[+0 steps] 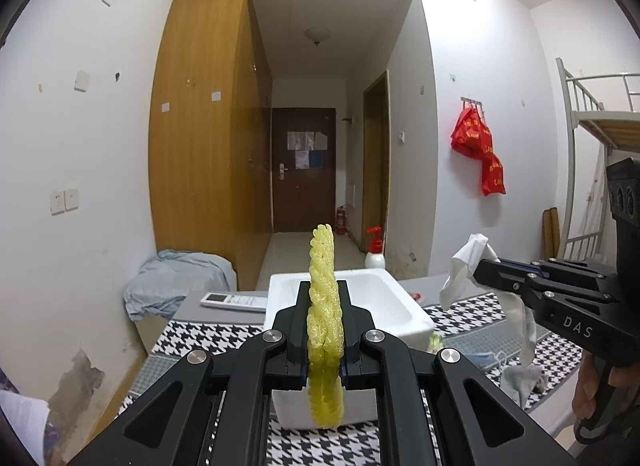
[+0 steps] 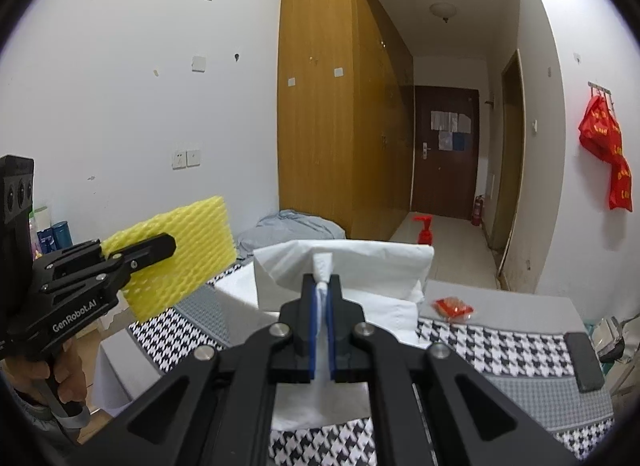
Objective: Organize soft objects
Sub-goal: 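Carry the yellow net with the left tool while the right tool carries tissue to the foam box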
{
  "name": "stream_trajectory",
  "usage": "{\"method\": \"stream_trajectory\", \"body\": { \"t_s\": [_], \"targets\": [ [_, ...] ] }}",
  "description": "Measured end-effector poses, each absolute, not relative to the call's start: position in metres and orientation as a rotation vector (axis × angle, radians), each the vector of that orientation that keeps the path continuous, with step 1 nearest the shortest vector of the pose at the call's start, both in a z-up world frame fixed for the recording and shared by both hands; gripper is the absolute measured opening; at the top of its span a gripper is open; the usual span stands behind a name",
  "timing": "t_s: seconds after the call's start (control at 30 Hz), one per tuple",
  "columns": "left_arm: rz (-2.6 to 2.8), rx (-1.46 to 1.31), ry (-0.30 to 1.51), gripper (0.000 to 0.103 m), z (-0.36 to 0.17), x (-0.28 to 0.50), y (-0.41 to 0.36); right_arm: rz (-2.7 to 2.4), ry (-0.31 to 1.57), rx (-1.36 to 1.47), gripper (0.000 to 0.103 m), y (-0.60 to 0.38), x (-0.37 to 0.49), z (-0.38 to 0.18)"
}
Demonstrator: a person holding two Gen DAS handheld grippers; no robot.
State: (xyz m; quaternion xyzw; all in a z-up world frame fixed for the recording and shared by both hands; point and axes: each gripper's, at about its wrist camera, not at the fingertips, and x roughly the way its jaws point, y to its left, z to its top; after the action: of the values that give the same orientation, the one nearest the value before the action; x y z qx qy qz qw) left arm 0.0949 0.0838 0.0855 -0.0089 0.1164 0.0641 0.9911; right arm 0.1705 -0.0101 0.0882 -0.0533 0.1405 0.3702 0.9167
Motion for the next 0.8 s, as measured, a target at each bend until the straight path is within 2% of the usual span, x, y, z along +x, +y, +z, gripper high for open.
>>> {"method": "stream_trajectory", "body": {
  "t_s": [0.8],
  "targets": [
    [0.119, -0.013, 0.266, 0.011, 0.085, 0.153, 0.125, 0.765, 0.345, -0.127, 0.006, 0.04, 0.229, 0.085]
  ]
}}
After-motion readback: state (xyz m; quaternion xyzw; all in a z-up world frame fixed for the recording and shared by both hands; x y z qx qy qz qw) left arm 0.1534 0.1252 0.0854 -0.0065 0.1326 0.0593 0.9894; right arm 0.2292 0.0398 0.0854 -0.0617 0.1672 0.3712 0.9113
